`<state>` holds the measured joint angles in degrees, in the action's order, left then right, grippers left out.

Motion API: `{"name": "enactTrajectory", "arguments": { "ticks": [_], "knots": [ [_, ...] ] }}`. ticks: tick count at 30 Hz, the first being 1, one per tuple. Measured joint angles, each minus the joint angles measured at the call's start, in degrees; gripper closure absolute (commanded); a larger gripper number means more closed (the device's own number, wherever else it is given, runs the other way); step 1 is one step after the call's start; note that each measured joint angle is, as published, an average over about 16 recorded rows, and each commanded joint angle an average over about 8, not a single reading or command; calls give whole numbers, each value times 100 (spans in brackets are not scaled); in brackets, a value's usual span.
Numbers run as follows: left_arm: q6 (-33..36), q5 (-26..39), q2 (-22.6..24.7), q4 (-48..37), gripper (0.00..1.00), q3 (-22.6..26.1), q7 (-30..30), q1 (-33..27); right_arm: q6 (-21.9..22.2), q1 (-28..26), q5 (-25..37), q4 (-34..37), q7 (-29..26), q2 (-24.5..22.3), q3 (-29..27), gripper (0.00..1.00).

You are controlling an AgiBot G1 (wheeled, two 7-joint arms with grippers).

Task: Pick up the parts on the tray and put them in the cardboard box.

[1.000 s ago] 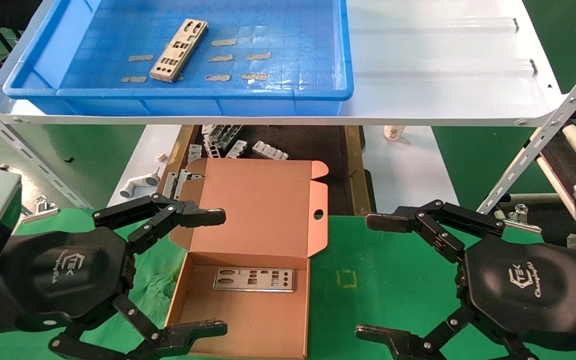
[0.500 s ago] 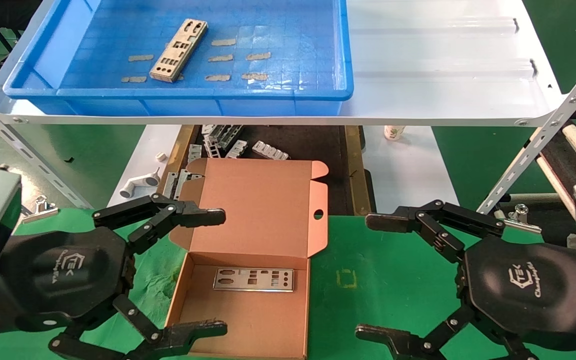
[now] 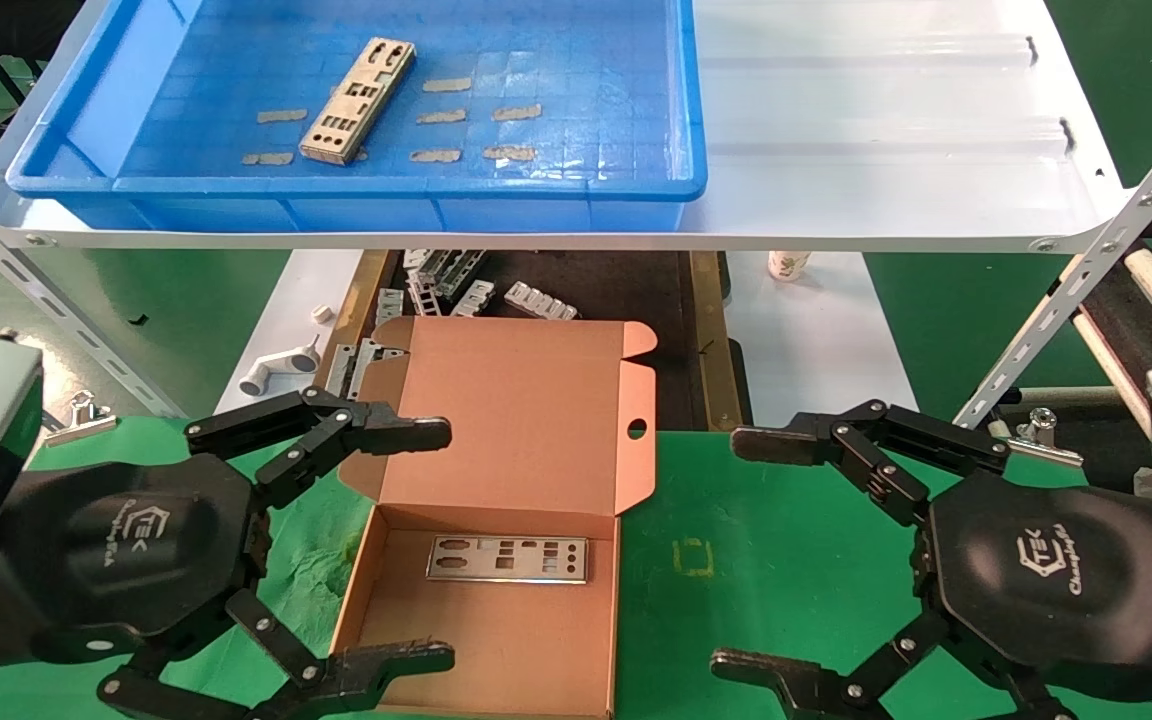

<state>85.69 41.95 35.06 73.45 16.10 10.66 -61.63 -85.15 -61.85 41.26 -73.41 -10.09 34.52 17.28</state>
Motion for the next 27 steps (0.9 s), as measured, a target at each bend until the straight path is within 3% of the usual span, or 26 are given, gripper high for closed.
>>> {"name": "enactTrajectory", "arguments": {
  "ticks": [27],
  "knots": [
    [0,0,0,-1,0,0,0,0,0,0,1,0,0,0,0,0]
  ]
}}
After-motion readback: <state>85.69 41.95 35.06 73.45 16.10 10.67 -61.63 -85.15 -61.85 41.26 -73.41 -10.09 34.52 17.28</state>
